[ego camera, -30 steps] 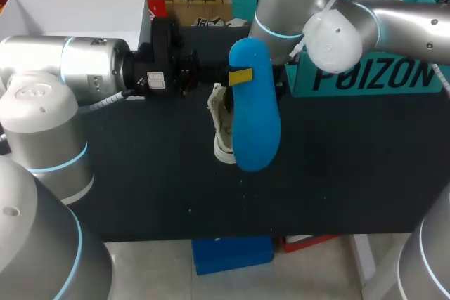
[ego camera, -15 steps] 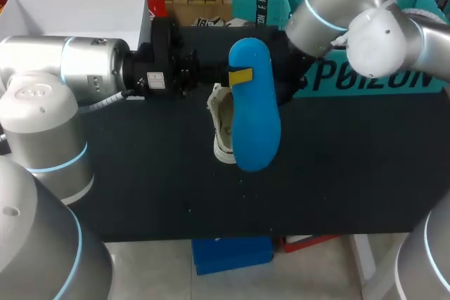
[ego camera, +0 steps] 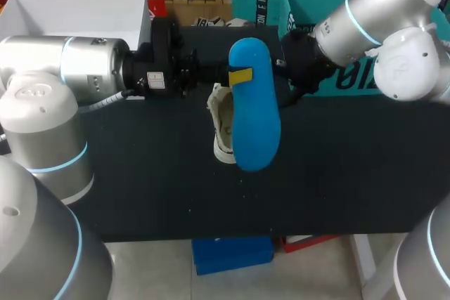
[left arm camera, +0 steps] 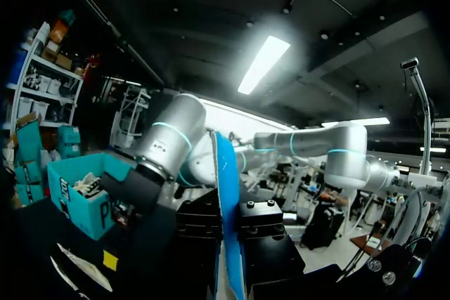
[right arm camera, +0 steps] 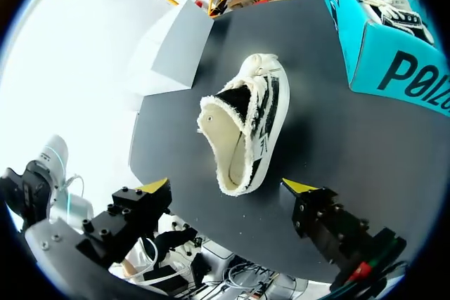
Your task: Take the shoe out of the shoebox, open the shoe tongue, remove and reinsert the insole, then place the shoe into the shoebox
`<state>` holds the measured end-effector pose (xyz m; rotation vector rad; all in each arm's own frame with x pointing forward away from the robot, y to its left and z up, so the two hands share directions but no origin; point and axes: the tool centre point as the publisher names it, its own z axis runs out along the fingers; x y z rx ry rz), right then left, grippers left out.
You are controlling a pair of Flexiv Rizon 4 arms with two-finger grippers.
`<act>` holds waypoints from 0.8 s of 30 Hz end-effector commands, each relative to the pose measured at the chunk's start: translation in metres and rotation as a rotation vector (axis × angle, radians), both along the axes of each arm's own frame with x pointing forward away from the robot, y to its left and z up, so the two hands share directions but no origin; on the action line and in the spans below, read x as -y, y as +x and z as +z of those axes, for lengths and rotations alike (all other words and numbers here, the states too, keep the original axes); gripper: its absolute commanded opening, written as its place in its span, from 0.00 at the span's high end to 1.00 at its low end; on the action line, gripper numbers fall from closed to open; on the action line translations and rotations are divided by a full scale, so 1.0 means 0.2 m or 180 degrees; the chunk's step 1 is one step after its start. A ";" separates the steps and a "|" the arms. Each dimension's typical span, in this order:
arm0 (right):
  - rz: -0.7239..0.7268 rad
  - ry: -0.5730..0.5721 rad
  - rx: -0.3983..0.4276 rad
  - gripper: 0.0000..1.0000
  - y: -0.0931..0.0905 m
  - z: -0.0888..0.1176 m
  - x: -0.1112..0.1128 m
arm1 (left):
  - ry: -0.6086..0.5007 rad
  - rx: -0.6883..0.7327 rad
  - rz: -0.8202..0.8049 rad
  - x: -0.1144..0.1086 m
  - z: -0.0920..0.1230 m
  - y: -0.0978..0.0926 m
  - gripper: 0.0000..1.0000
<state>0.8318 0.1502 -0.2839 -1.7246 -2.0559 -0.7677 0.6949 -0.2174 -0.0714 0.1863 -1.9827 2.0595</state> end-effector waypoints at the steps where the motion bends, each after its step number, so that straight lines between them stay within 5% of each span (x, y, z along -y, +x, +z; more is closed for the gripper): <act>1: -0.0018 0.0002 0.0021 0.00 -0.01 0.00 0.00 | -0.0003 0.0003 0.0024 0.01 0.00 -0.01 1.00; 9: -0.0018 0.0002 0.0021 0.00 -0.01 0.00 0.00 | -0.0003 0.0003 0.0024 0.01 0.00 -0.01 1.00; 24: -0.0076 0.0920 -0.0060 0.00 0.03 0.09 0.08 | -0.0003 0.0003 0.0024 0.01 0.00 -0.01 1.00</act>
